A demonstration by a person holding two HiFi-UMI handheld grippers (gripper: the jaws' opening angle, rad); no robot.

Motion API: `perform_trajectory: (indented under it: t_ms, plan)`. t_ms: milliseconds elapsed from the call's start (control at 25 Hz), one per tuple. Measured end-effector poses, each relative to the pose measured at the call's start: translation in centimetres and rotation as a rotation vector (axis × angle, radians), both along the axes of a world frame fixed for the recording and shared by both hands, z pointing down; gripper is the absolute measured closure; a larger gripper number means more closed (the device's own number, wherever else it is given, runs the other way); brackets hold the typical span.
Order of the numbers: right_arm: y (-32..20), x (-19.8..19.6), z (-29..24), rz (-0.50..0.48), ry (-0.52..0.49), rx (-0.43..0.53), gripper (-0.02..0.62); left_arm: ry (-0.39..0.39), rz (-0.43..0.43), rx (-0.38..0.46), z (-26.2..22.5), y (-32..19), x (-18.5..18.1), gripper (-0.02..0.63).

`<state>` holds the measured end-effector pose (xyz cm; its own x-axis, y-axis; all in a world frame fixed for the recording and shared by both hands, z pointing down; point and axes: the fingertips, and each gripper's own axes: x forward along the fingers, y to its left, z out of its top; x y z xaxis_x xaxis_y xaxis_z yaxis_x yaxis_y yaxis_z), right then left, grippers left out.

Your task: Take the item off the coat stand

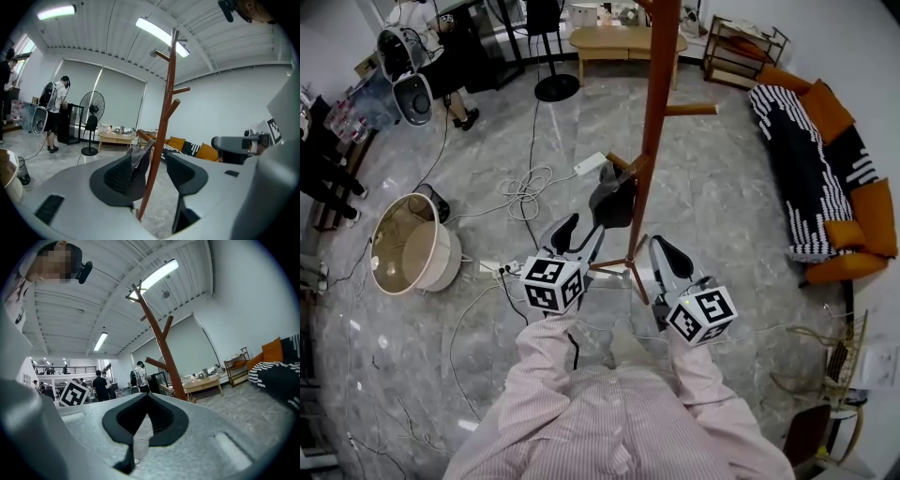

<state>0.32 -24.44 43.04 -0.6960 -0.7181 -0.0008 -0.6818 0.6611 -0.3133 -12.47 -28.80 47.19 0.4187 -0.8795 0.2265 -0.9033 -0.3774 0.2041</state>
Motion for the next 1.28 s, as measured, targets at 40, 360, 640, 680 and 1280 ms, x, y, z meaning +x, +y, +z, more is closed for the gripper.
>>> perform_trajectory:
  t_ms: [40, 360, 640, 680, 1280]
  plan:
    - [-0.5, -0.1, -0.1, -0.005, 0.002, 0.000, 0.591, -0.003, -0.001, -0.008, 0.2, -0.6, 0.1, 0.392]
    - [-2.9, -0.9, -0.4, -0.051, 0.011, -0.002, 0.591, -0.048, 0.003, -0.062, 2.0, -4.4, 0.6, 0.373]
    - [-3.2, -2.5, 0.1, -0.053, 0.022, -0.004, 0.591, -0.067, 0.035, -0.108, 4.0, -6.7, -0.1, 0.360]
    - [-3.2, -2.7, 0.1, -0.047, 0.022, -0.003, 0.591, -0.063, 0.041, -0.116, 4.2, -7.1, -0.1, 0.357]
    - [-3.3, -2.7, 1.4, 0.124, -0.020, -0.030, 0.591, -0.237, 0.192, -0.200, 8.6, -12.0, 0.8, 0.339]
